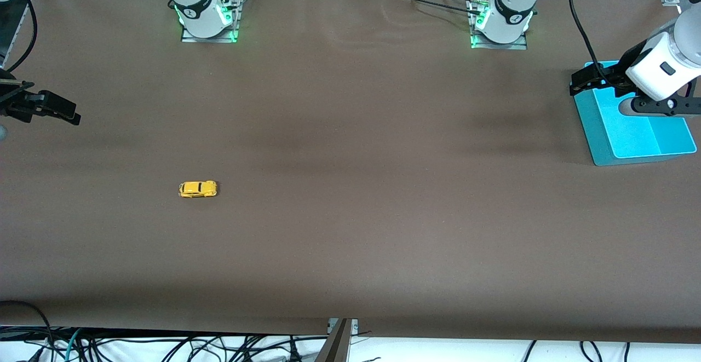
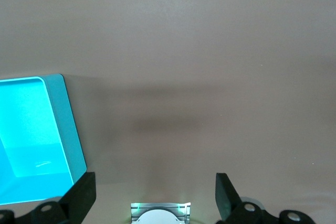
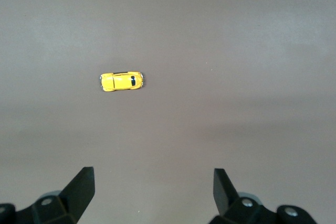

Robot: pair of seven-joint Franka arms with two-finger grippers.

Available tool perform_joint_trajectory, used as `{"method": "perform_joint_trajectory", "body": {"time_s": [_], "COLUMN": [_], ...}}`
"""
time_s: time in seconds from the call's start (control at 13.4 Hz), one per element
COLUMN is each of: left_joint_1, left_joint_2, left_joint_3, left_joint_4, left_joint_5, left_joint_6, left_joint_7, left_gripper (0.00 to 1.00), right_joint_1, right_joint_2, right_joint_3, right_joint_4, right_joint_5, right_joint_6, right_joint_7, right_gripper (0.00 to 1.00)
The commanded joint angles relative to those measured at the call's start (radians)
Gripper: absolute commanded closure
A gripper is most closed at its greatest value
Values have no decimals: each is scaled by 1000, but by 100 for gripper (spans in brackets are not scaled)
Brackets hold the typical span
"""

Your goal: Wind and store yellow beetle car

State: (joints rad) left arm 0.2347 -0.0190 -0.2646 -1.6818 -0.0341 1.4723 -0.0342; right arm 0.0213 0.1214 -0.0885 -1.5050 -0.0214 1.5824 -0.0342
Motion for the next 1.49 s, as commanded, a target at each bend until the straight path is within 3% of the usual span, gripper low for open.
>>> {"method": "perform_joint_trajectory", "body": {"time_s": [0.0,1.41], "left_joint_1": [11,11], "left_joint_2": [-3,-6], "left_joint_3": [-8,-12], "left_joint_4": [11,11], "left_joint_5": [-23,-16], "left_joint_6": [-17,-30], "left_joint_7": [7,7], "left_gripper": [0,0], "right_joint_1": [-17,5], "right_joint_2": [-8,3], "right_joint_3": [13,19], "right_joint_4": [-4,3], "right_joint_5": [-14,-8], "right_joint_6": [-2,-7], "right_joint_7": [16,22], "right_gripper": [0,0]}}
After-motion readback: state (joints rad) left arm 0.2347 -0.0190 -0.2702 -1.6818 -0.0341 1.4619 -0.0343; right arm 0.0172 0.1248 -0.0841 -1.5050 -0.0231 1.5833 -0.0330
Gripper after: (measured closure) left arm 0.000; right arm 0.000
